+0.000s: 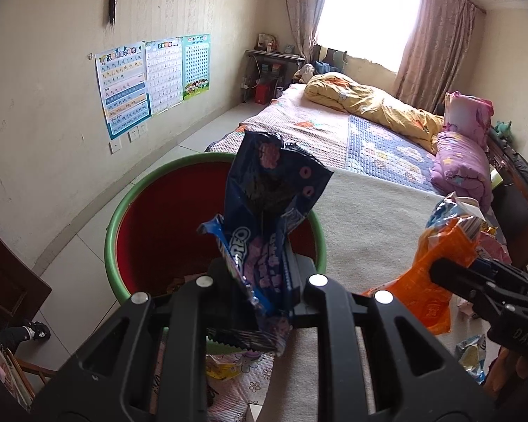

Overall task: Collect trash
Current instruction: 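Carry the Oreo wrapper and orange bag over the red bucket with both grippers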

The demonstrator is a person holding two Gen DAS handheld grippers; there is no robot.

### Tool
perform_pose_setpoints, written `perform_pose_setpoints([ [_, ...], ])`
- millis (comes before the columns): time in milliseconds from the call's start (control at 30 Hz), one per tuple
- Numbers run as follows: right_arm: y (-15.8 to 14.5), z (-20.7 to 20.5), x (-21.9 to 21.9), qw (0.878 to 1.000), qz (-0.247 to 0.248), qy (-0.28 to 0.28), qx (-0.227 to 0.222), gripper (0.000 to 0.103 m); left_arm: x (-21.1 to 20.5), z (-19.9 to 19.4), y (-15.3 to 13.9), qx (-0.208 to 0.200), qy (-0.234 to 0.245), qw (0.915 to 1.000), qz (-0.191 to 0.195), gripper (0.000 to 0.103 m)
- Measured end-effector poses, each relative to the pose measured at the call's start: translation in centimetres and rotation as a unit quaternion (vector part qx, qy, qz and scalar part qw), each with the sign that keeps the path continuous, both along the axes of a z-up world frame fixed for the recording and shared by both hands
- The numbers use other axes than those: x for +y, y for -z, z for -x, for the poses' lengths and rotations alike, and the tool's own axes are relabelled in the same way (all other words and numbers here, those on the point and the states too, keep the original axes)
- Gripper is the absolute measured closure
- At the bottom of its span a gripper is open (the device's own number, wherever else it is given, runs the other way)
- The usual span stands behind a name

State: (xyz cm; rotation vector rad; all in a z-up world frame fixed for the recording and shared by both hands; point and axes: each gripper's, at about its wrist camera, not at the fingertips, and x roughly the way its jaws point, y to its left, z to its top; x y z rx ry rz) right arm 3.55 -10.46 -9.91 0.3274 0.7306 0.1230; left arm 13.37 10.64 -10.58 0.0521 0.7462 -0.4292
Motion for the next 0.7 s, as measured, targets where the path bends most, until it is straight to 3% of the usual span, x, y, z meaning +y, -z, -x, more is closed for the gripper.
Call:
perform_pose_setpoints([
  [700, 0.3, -2.0, 1.9, 1.0, 0.009, -0.005, 0.002, 0.055, 2.8, -2.4, 1.3, 0.011, -0.01, 0.9998, -0.009, 0.084],
])
